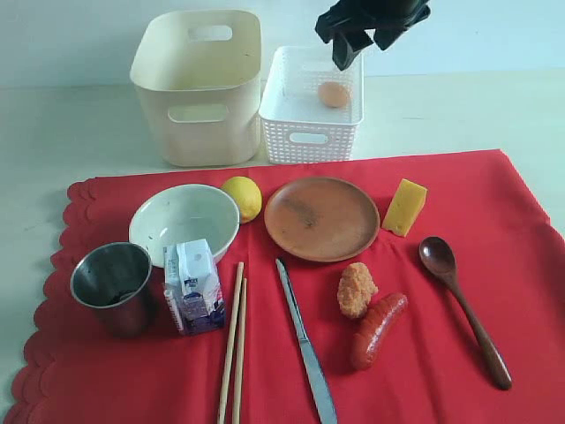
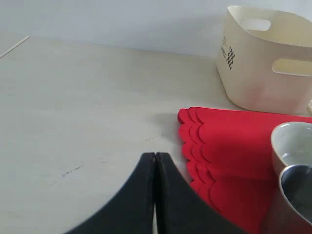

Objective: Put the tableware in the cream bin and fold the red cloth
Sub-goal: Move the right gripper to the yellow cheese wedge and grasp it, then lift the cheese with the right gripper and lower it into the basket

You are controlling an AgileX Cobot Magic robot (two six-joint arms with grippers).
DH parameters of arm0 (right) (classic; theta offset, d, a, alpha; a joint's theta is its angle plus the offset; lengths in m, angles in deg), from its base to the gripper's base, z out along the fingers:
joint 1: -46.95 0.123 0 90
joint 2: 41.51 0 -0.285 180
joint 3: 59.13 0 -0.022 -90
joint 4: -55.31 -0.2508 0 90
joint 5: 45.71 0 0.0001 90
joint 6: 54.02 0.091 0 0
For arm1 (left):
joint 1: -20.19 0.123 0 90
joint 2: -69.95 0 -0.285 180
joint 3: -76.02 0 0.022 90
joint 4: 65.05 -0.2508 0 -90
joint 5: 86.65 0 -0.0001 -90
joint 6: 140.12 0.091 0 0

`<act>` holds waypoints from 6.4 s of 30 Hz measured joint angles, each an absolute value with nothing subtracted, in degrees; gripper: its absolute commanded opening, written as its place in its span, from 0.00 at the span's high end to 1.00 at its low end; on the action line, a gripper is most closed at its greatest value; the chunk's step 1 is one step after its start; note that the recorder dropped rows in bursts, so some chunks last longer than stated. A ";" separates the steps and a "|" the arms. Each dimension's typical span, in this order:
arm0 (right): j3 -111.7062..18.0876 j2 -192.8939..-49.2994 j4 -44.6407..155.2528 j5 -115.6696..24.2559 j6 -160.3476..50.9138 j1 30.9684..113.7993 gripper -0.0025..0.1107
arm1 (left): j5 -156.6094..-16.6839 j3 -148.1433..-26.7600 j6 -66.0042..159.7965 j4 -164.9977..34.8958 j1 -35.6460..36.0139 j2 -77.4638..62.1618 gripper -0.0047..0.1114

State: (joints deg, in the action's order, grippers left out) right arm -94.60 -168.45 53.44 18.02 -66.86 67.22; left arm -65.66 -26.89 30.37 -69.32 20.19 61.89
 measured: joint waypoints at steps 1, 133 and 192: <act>-94.60 -167.99 54.14 19.01 -66.31 67.22 0.42 | -65.66 -26.89 30.37 -69.32 20.19 61.89 0.96; -83.11 -165.64 35.89 -11.87 -68.40 62.32 0.98 | -65.66 -26.89 30.37 -69.32 20.19 61.89 0.96; -99.43 -189.45 41.00 -6.14 -70.11 67.07 0.58 | -65.66 -26.89 30.37 -69.32 20.19 61.89 0.96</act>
State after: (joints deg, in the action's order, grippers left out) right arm -99.43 -189.45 41.00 -6.14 -70.11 67.07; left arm -65.66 -26.89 30.37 -69.32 20.19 61.89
